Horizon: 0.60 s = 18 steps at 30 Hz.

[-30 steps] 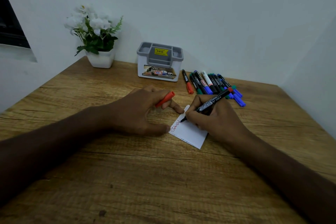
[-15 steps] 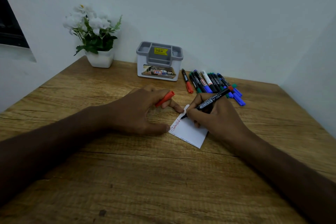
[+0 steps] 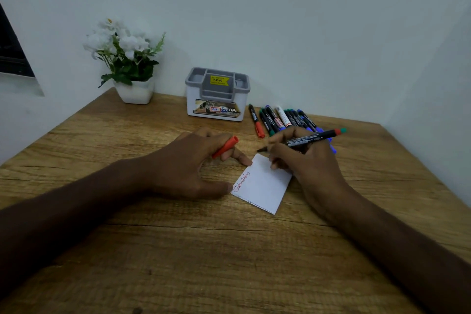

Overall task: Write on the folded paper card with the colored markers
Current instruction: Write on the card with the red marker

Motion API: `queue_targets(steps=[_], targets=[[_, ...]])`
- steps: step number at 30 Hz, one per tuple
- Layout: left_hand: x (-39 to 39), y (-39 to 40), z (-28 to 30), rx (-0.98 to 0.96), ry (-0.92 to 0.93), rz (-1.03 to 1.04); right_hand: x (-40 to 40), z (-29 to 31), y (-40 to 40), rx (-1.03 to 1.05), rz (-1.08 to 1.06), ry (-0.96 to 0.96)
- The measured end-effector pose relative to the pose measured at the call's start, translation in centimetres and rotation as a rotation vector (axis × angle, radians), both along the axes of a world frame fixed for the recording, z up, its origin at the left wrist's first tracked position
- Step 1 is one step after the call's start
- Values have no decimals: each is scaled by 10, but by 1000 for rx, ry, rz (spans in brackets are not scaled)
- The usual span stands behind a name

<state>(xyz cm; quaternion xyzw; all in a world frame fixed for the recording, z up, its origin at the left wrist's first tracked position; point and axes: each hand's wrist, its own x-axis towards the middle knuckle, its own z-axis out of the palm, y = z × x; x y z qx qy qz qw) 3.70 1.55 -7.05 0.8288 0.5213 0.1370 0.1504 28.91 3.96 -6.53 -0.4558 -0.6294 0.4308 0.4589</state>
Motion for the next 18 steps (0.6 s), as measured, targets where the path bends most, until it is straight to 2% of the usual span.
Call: queue_targets(steps=[4,8,10,13,18], targets=[[1,0,-1,-2,-30,-31,8,6,7,2,-12,232],[3,-2,1,41,6,-38,9,5,1,-129,88,404],[5,-5,4,96,43,-74,6,3,-4,-131,133,384],[8,-9,7,158,73,-92,3,4,-8,2,129,300],[10,-12,9,174,76,-91,3,4,-11,101,94,290]])
